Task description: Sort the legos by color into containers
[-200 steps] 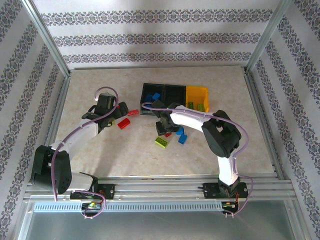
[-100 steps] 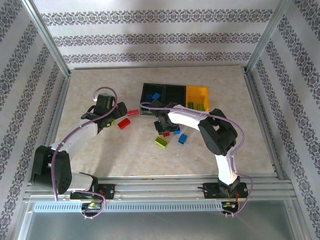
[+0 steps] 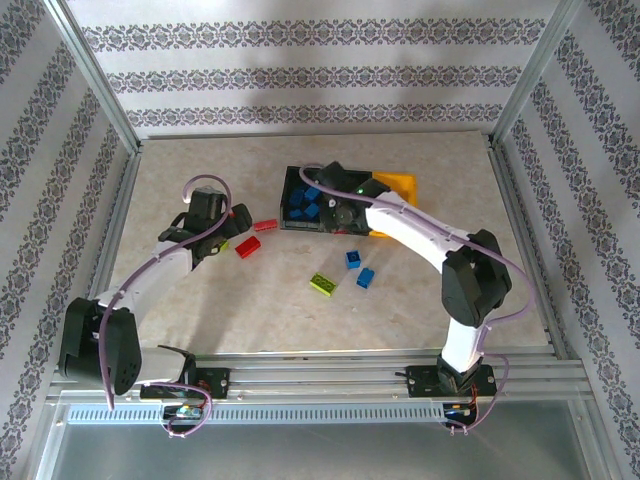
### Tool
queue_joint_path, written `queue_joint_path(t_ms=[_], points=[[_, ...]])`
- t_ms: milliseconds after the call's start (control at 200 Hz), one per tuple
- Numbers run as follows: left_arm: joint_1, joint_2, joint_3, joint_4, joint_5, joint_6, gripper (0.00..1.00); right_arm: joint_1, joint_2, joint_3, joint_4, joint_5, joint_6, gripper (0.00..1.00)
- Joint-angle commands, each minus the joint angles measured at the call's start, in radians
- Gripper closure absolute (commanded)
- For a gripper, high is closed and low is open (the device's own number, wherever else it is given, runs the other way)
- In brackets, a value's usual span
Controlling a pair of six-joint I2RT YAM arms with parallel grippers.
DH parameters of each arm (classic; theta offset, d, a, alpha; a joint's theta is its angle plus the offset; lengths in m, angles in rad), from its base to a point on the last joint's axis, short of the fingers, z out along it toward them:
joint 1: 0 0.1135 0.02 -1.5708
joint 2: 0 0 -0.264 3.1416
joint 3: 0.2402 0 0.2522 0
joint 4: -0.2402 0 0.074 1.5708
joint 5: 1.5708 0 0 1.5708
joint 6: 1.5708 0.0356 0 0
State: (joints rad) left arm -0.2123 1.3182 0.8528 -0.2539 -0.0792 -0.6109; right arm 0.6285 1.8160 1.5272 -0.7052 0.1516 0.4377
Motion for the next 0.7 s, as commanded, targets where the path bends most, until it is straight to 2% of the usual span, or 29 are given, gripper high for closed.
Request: queue_joint_path(t_ms=[0, 275, 505, 695], points=[[0.016, -0.029, -0.021, 0.002, 0.001, -0.003, 0.00, -0.060, 0.009, 0.049, 0.009, 0.046, -0.024, 0.67], [0.021, -0.050, -0.026, -0.012, 0.001, 0.002, 0.00, -0.147, 0.170, 0.207, 0.009, 0.022, -0.067, 0.67], [0.028, -0.058, -0.028, -0.017, 0.001, 0.003, 0.00, -0.172, 0.293, 0.289, -0.012, 0.012, -0.079, 0.66], [0.034, -0.054, -0.026, -0.019, 0.001, 0.010, 0.01, -0.177, 0.345, 0.310, -0.015, -0.006, -0.080, 0.60]])
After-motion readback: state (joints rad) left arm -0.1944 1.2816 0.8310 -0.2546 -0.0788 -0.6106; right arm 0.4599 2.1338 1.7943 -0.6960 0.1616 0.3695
